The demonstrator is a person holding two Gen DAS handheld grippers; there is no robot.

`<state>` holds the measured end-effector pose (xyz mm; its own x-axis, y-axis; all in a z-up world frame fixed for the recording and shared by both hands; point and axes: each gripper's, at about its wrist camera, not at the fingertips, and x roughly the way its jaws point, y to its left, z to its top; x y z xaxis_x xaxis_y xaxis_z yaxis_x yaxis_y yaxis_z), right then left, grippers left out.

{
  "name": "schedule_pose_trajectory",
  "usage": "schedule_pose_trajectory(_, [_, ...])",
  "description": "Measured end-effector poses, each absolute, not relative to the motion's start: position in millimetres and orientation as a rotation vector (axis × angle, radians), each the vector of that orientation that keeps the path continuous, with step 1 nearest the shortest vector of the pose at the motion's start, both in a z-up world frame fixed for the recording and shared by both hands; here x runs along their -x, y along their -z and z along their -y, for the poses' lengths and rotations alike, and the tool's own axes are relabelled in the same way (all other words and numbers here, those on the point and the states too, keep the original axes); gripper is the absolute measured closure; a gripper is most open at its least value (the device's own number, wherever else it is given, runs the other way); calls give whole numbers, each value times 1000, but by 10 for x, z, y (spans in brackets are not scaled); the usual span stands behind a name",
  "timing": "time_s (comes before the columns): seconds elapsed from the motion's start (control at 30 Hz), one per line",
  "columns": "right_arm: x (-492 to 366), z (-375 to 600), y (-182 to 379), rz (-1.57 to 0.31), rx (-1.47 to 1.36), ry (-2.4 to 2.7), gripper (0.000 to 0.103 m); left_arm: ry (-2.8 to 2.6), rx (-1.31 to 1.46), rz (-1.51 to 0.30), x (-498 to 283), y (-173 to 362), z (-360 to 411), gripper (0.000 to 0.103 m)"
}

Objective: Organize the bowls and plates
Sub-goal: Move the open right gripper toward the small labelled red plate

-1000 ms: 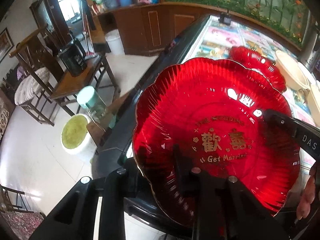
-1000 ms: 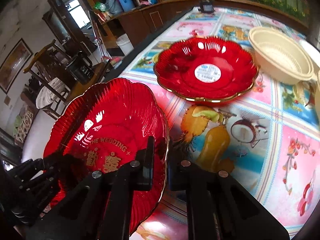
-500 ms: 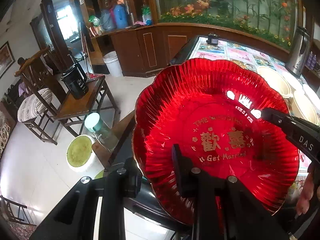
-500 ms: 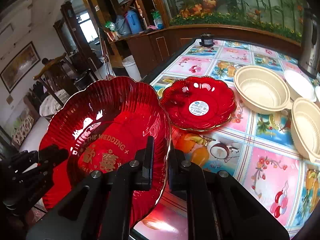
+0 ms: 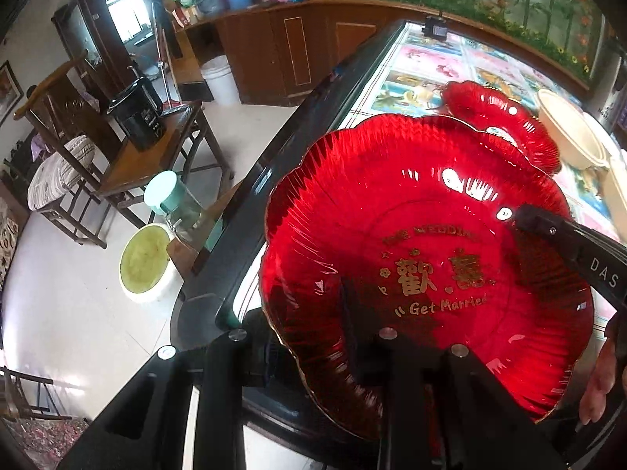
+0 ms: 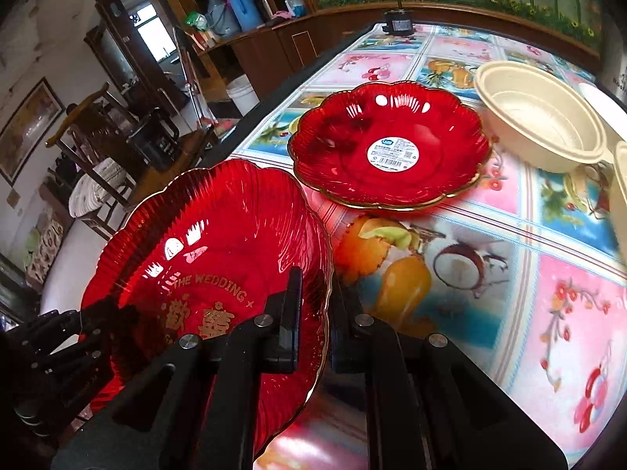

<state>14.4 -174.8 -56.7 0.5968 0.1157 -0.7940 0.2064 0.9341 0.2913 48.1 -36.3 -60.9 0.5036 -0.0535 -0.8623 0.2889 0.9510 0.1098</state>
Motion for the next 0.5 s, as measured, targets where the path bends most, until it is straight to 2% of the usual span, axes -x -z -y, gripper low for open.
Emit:
schedule_pose_trajectory(0.17, [-215,1855,602,-969,-422,47,91,208,-296,-1018,-487,599,434,71])
schedule_pose_trajectory(0.23, [-204,1899,579,-973,-410,47,87,199,-309,-1000,-431,571,401,56])
schedule_pose_trajectory(0.3, [-131,2000,549,-957,-440,26,86,196,-296,-986,-374,531,330,48])
schedule_pose_trajectory(0.37, [-42,2120,515,-934,-495,2,85,193,-269,-963,-273,449,206,47])
schedule_pose_trajectory(0.43, [79,2265,441,-890,-546,-8,82,200,-250,-949,-185,375,111,44])
schedule_pose_trajectory(0.5, [176,2407,361,-849,-583,22,70,209,-235,-920,-100,302,64,42])
